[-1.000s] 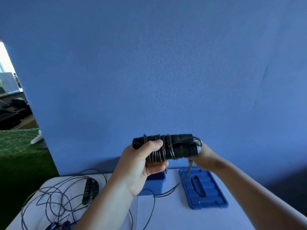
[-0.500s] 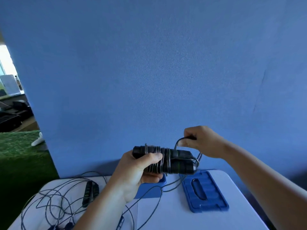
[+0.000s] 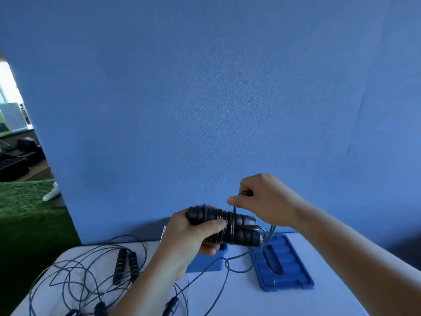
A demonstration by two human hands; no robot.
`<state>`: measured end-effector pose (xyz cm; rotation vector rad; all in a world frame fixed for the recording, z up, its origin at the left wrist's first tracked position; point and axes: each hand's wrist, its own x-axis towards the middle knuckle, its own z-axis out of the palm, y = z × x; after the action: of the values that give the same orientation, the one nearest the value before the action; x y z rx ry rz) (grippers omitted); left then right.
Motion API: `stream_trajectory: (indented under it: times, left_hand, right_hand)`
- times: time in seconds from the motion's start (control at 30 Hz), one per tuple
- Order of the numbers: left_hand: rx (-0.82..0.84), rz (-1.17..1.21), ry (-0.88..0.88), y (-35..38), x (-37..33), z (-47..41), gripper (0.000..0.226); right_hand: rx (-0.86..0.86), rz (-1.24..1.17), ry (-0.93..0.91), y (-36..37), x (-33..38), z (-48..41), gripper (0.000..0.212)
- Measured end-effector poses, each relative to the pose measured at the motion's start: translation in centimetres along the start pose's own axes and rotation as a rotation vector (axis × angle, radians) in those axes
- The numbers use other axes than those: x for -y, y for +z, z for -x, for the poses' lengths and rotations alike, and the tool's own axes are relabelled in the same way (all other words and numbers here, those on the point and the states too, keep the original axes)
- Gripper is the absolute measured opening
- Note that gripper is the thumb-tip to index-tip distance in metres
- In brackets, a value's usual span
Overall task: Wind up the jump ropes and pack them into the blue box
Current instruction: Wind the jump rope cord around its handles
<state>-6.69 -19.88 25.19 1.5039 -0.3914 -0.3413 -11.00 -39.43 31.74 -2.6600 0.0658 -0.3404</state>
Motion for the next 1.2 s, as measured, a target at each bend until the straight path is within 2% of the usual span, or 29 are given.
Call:
stream_trajectory:
  times: [0.13, 0.27, 0.37, 0.47, 0.6, 0.7, 0.8, 0.9, 0.97, 1.03, 1.13, 1.2]
  left_hand:
    - [-0.139, 0.051, 0.0, 0.1, 1.1, -0.8, 0.007]
    - [-0.248, 0.211, -0.004, 0.1, 1.8, -1.6, 0.018]
    - [-0.312, 0.296, 0.022, 0.4, 1.9, -1.6, 0.009]
    - [-0.345, 0.379, 0.034, 0.6, 1.6, -1.3, 0.012]
    - [-0.285, 0.434, 0.024, 1.5, 0.8, -0.4, 0.019]
    - [-0.234, 0.464, 0.02, 2.5, 0.1, 0.4, 0.02]
    - [-0.174, 0.481, 0.001, 3.2, -0.5, 0.9, 0.024]
    - [-0.087, 0.493, -0.027, 3.8, -0.5, 1.4, 0.038]
    - [-0.041, 0.509, -0.054, 3.8, -0.4, 1.5, 0.033]
    - [0.0, 0.497, -0.081, 3.8, -0.1, 1.4, 0.026]
    - [0.007, 0.452, -0.091, 3.6, 0.8, 0.9, 0.034]
    - [-0.025, 0.436, -0.076, 3.5, 0.8, 0.8, 0.044]
  right_hand:
    - [0.036, -0.185, 0.043, 1.7, 1.3, 1.3, 0.036]
    - [0.04, -0.523, 0.103, 4.5, 1.7, 3.4, 0.028]
    - [-0.012, -0.711, 0.092, 7.6, 1.9, 5.2, 0.027]
    - [-0.037, -0.98, 0.144, 9.6, 1.9, 6.4, 0.032]
    - [-0.087, -1.295, 0.203, 10.2, 1.2, 6.4, 0.03]
    - [-0.145, -1.347, 0.115, 10.0, 0.4, 6.0, 0.05]
    - [-0.183, -1.38, 0.012, 9.3, -0.2, 5.3, 0.059]
    - [-0.181, -1.505, -0.022, 8.9, -0.9, 4.6, 0.077]
    - [-0.187, -1.552, -0.024, 9.0, -1.3, 4.4, 0.085]
    - [-0.223, -1.538, 0.01, 9.2, -1.7, 4.3, 0.072]
    - [-0.292, -1.543, 0.079, 9.4, -1.7, 4.1, 0.035]
    - [-0.315, -1.552, 0.101, 9.3, -1.4, 4.1, 0.033]
